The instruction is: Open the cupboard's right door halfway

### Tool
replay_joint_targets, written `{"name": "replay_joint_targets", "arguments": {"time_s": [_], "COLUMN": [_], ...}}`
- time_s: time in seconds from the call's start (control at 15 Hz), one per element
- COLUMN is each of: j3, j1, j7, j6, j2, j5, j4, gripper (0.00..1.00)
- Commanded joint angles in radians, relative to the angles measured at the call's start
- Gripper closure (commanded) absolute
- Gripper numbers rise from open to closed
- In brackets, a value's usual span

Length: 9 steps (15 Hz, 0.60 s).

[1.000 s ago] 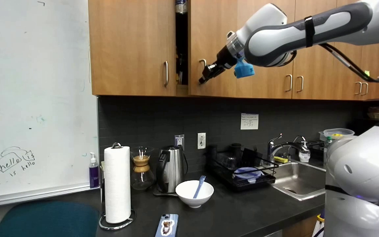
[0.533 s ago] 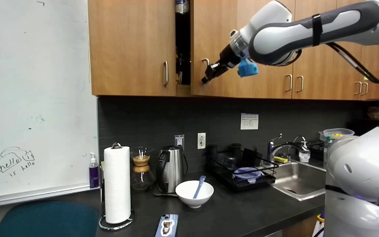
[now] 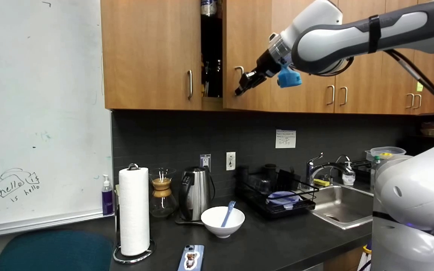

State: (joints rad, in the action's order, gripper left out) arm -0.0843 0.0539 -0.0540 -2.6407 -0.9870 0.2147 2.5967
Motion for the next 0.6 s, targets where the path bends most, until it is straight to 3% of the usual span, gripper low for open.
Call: {"name": "replay_joint_targets", "arguments": {"time_s": [0.0,0.53], "j3": [0.097,0.090], "j1": [-0.014,-0.022], "j7": [-0.052,-0.047], "j6": [0.099,0.185], "j2": [-0.152,-0.257], "j5": [0.008,-0.026], "j4": [0.091,0.124], "gripper": [0.96,0.96]}}
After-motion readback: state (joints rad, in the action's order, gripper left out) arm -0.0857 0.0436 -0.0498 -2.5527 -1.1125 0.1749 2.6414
